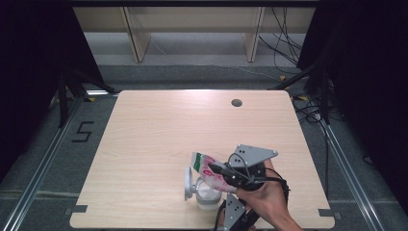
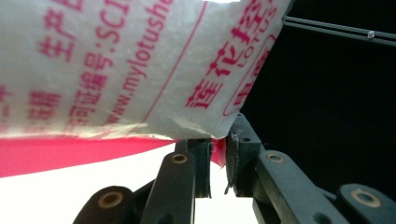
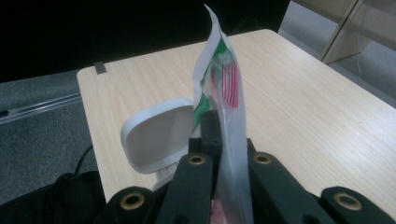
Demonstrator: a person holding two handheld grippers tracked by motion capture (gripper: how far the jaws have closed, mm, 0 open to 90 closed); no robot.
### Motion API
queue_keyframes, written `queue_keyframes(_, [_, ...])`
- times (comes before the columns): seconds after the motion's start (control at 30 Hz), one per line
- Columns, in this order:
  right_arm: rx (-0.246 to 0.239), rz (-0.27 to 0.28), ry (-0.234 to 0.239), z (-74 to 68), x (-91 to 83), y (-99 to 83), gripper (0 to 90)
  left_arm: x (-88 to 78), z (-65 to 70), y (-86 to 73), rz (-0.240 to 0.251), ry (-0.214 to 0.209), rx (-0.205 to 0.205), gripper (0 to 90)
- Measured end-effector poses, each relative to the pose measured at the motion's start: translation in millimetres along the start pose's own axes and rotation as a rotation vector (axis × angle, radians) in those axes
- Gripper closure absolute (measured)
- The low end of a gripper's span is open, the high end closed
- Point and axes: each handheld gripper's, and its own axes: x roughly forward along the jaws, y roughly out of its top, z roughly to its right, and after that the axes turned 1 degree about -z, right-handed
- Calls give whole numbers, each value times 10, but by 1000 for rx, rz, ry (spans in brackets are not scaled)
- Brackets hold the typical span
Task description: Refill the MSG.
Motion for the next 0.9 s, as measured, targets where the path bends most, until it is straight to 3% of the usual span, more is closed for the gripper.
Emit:
queue_keyframes(0.07, [4,-2,0,-3,-2,0,900,7,-3,-4,12,-8,-2,806])
queue_keyframes(0.1, [-1,4,-3,-5,3,0,900,-6,-2,3,-7,1,6,807])
queue_keyframes(0.13, [3,4,-3,-9,1,1,900,13,-14,-5,21,-25,2,806])
queue_keyframes(0.17, [3,4,-3,-9,1,1,900,13,-14,-5,21,-25,2,806])
queue_keyframes(0.2, [2,3,-1,-7,-2,3,900,-6,-3,5,-5,2,6,806])
queue_keyframes(0.27, [1,3,-6,-8,-4,4,900,11,-1,-1,24,-13,-9,806])
queue_keyframes(0.4, [-1,8,-3,0,-4,7,900,10,-14,-1,21,-17,1,806])
queue_keyframes(0.47, [4,6,-2,-3,-1,6,900,-15,-18,10,-20,13,24,806])
queue_keyframes(0.53, [-4,7,3,-1,5,10,900,3,5,9,17,6,-14,806])
queue_keyframes(0.9, [-3,8,3,-5,2,17,900,20,-4,14,31,-9,-14,806])
